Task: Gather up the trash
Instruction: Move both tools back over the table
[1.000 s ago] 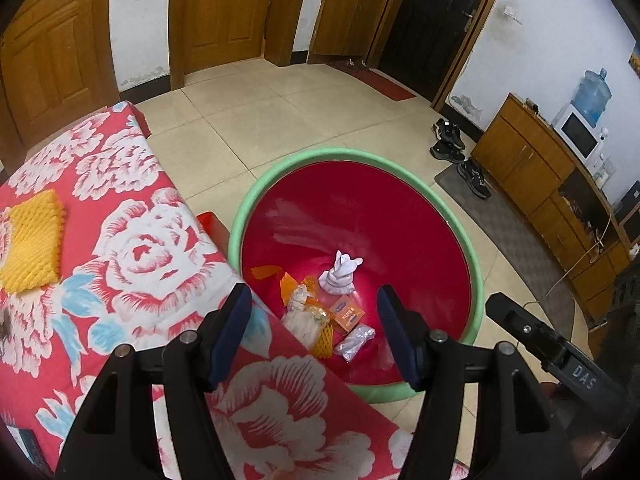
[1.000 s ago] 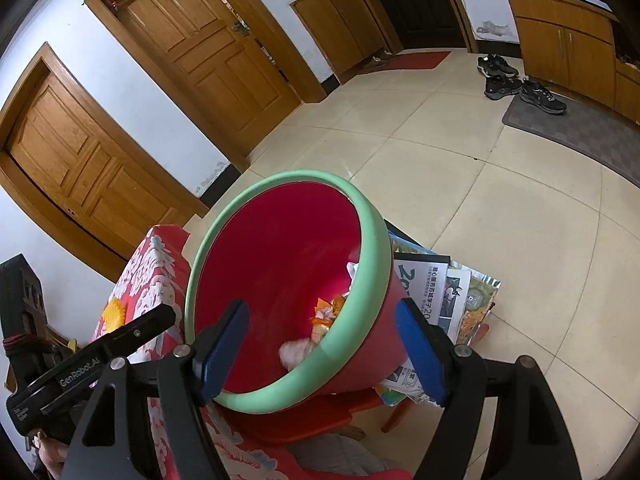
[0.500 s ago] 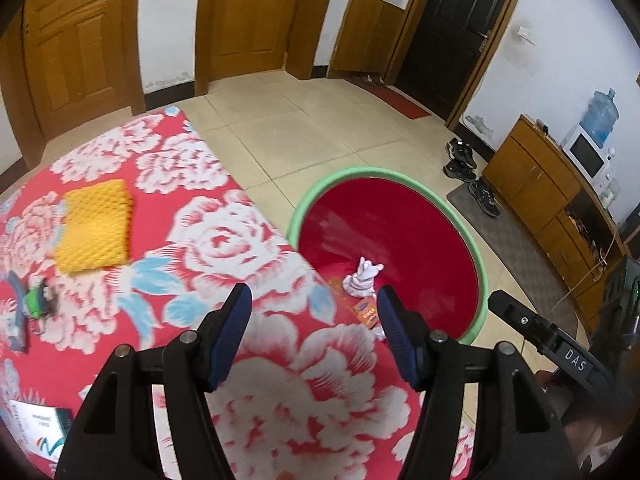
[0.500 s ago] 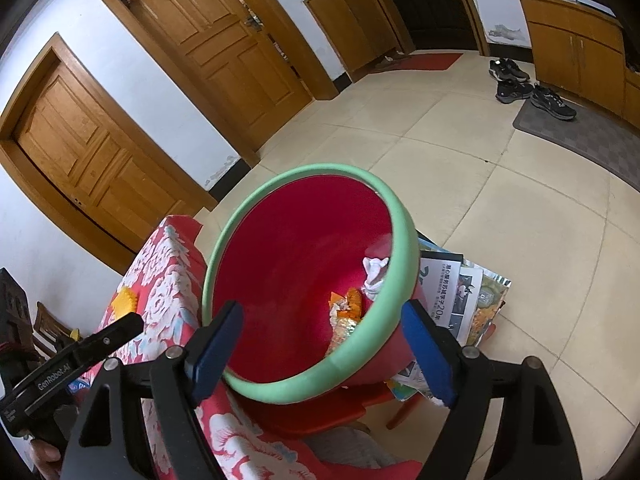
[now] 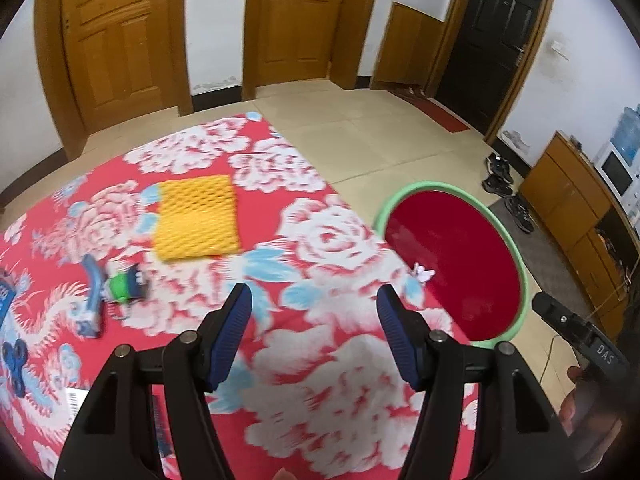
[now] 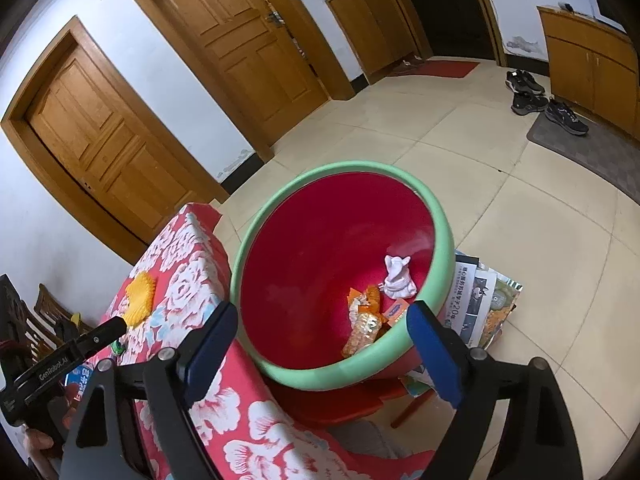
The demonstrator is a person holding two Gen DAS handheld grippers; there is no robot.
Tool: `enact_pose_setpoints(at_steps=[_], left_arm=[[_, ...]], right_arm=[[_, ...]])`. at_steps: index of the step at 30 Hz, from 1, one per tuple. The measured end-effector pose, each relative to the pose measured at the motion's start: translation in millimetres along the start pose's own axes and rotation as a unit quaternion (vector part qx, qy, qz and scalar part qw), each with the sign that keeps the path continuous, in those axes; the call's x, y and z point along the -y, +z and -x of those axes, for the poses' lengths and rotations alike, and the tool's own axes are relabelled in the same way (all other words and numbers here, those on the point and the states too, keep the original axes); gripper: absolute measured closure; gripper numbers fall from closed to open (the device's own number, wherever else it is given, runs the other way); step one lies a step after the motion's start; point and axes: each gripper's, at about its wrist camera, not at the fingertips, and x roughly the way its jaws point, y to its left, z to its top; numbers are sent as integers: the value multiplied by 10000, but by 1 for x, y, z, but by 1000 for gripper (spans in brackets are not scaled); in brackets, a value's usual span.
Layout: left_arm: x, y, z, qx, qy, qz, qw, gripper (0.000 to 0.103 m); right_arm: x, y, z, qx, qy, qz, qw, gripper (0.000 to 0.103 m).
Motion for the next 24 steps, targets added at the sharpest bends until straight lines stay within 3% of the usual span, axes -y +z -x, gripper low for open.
enact_pose_setpoints(at_steps=[24], left_arm=[[-116, -11, 22, 9, 845, 406, 9956, 38]], right_arm=[[-58, -19, -10, -252, -1, 497, 9984, 8]])
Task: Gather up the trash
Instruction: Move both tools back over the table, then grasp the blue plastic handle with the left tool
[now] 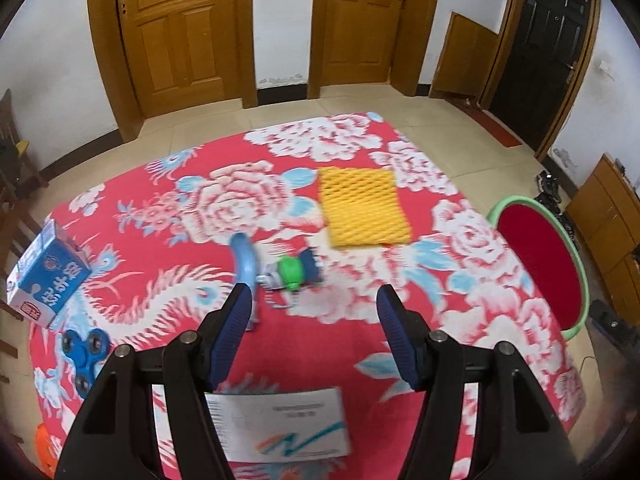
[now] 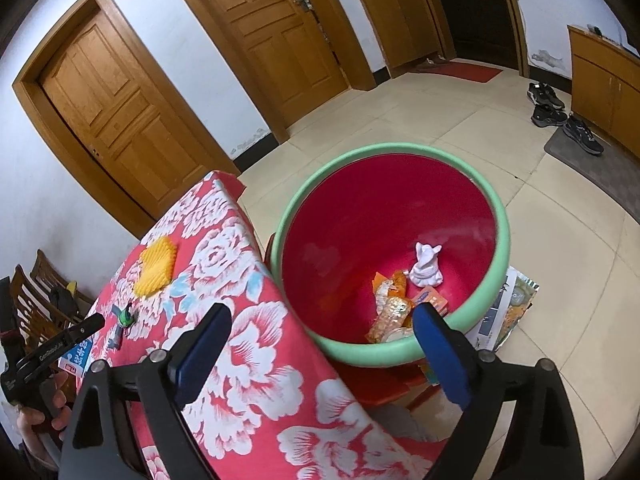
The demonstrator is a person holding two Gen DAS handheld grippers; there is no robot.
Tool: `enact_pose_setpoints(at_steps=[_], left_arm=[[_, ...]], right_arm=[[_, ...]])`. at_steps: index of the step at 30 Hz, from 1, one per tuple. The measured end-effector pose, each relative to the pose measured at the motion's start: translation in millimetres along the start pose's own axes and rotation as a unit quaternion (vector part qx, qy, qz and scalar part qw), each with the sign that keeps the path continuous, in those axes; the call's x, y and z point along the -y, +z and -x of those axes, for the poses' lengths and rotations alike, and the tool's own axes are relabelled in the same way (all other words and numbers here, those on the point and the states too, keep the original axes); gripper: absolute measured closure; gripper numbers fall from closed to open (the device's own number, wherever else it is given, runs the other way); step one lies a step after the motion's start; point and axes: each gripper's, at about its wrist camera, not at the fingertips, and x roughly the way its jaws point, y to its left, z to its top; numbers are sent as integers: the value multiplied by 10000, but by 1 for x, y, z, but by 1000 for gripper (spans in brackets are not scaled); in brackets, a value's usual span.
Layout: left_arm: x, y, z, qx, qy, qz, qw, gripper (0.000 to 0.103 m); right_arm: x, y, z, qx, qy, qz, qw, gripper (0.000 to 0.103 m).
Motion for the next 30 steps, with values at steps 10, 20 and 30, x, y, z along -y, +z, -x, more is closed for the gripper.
enact_pose_setpoints(at_steps=[10, 20, 30], left_arm=[[-40, -3, -21, -224, 238, 240, 9992, 38], [-52, -8, -42, -410, 299, 315, 9982, 54], [-53, -13, -49, -327, 46, 239, 9992, 75]], right_arm=[[-18, -7, -7, -112, -31, 160, 9998, 7], [-35, -11, -18, -260, -68, 336, 9991, 7], [-59, -13, -28, -377, -61, 607, 9974, 6]])
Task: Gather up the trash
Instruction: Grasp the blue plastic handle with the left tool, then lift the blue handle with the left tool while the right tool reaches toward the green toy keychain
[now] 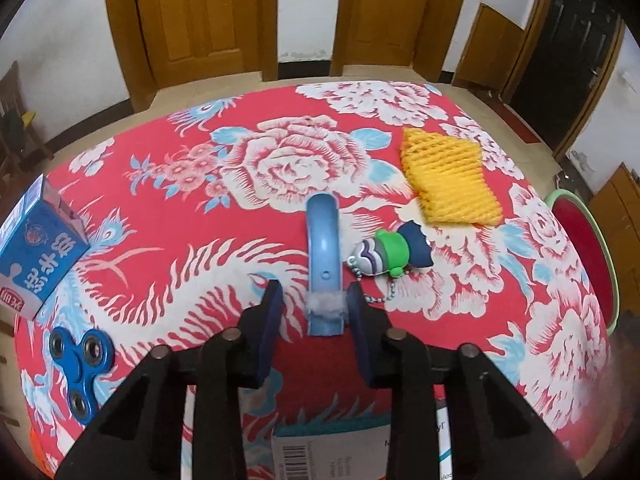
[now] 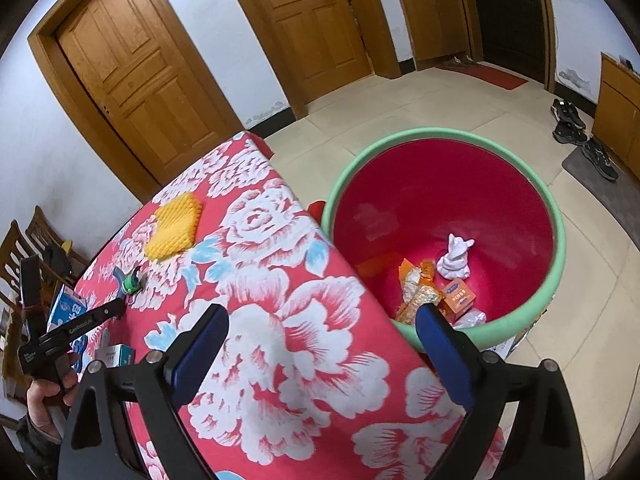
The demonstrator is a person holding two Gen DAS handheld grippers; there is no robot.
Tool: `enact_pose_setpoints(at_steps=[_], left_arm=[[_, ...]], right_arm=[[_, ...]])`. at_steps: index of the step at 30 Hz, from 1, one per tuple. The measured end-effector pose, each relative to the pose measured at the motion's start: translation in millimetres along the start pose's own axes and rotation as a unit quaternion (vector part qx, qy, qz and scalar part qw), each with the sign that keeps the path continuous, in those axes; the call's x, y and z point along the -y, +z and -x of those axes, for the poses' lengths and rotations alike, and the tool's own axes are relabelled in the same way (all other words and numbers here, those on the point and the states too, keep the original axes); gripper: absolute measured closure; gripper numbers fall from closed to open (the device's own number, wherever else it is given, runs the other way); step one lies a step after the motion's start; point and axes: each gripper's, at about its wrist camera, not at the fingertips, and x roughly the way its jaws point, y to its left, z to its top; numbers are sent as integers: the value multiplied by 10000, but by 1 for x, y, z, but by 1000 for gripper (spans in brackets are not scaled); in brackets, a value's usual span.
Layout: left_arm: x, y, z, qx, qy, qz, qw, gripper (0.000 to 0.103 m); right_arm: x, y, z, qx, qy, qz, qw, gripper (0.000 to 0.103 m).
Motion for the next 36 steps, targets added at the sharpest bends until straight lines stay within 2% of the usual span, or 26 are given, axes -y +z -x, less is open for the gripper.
enact_pose_setpoints(at_steps=[2, 5, 9, 15, 24, 36], left_arm=[[2, 0, 0, 29, -112, -62, 9999, 84], [2, -1, 1, 61, -228, -55, 9997, 84], [-8, 0, 5, 176, -371, 185, 9990, 84], [-30, 2, 13, 376, -73, 528, 9979, 84], [-60, 2, 18, 501, -2, 1023, 9935, 84], [-79, -2, 21, 600, 265, 1369, 9884, 84]], right_arm=[[-7, 1, -2, -24, 9, 68, 10000, 6], [-19, 4, -6, -57, 45, 190, 9998, 6], [-40, 8, -10, -108, 136, 452, 9988, 6], [-72, 11, -26, -322, 305, 758, 9961, 6], [-126, 14, -49, -470, 512, 1257, 9896, 6], [-192, 4, -91, -696, 689, 1898, 9769, 6]])
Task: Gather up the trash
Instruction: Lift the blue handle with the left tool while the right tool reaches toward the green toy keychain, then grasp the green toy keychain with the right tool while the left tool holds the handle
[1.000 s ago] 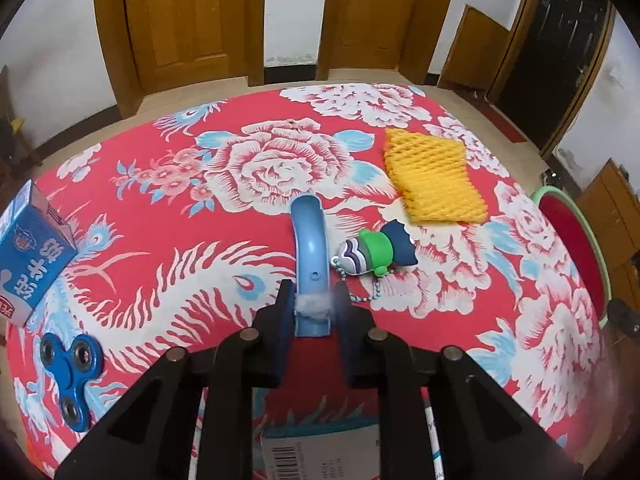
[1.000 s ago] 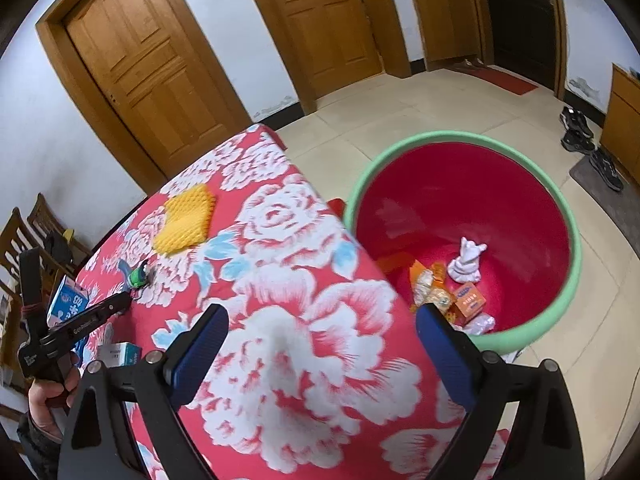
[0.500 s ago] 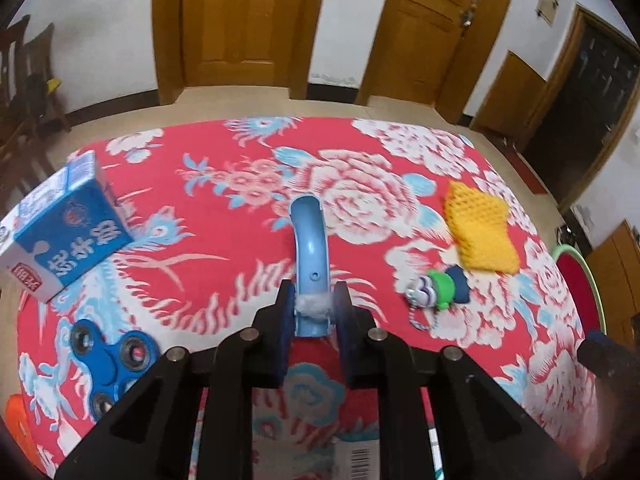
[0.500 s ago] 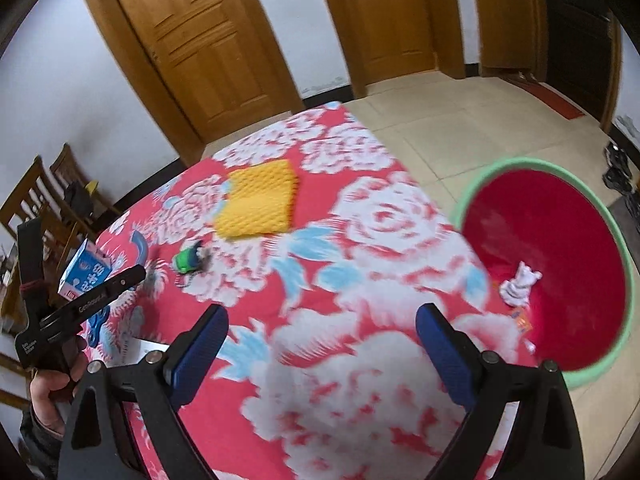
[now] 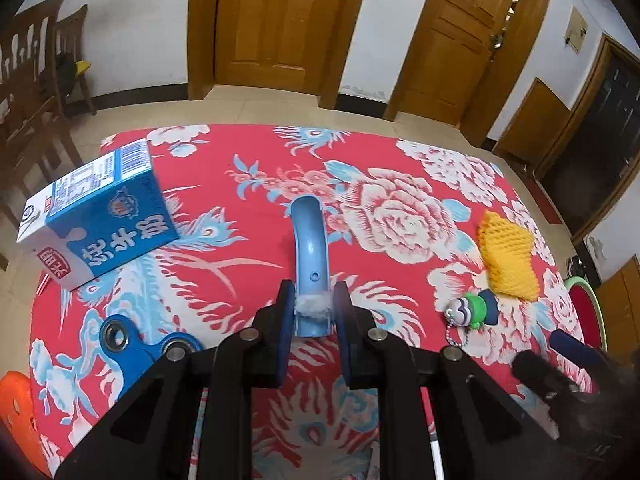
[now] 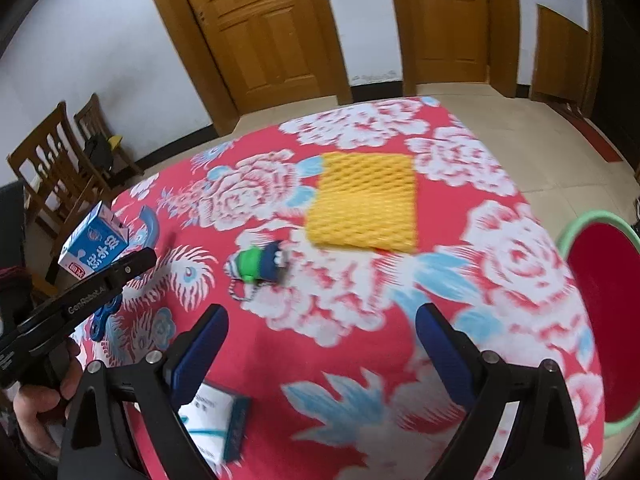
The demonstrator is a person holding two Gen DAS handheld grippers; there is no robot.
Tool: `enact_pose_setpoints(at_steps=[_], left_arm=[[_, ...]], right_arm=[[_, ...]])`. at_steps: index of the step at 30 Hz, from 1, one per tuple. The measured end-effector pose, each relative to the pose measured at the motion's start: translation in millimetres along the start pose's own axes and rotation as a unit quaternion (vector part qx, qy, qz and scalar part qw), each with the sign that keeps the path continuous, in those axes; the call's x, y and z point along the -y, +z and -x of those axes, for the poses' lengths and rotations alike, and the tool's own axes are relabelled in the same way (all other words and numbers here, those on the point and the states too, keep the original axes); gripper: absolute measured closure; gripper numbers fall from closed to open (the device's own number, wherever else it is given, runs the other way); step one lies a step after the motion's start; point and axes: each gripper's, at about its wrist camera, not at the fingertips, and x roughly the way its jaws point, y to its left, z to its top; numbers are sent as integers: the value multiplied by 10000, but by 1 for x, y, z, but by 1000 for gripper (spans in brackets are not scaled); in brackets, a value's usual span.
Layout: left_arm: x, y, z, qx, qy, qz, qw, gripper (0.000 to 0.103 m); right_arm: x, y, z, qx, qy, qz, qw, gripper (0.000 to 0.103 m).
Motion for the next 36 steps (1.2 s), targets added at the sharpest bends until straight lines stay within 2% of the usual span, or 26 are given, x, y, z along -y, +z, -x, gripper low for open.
enact_pose_setpoints(at_steps=[5, 13, 18, 20, 22, 24, 28, 36], left_arm=[[-5, 1, 0, 19, 52, 70, 10000, 84], [-8, 1, 1, 29, 54, 151, 9999, 84], [-7, 0, 1, 27, 28, 123, 9999, 84], [-7, 0, 2, 32, 22, 116, 9999, 84], [-6, 0, 2, 34, 15, 108, 9999, 84], [-5, 0, 3, 36, 13, 103, 9999, 84], [-4, -1, 3, 37, -7, 80, 10000, 84], [2, -2, 4, 55, -66, 2, 10000, 84]], right_arm=[[-19, 8, -15, -35, 6, 221, 9998, 11], [-39, 14, -34, -22, -89, 455, 9989, 28], [-42, 15, -41, 53, -158, 433, 9989, 32], [-42, 16, -42, 104, -209, 439, 9988, 37], [-43, 16, -42, 127, -192, 494, 9985, 47], [-46, 15, -42, 112, -124, 572, 9982, 53], [-46, 13, -36, 126, -76, 623, 9980, 57], [-31, 11, -10, 291, 54, 365, 9989, 57]])
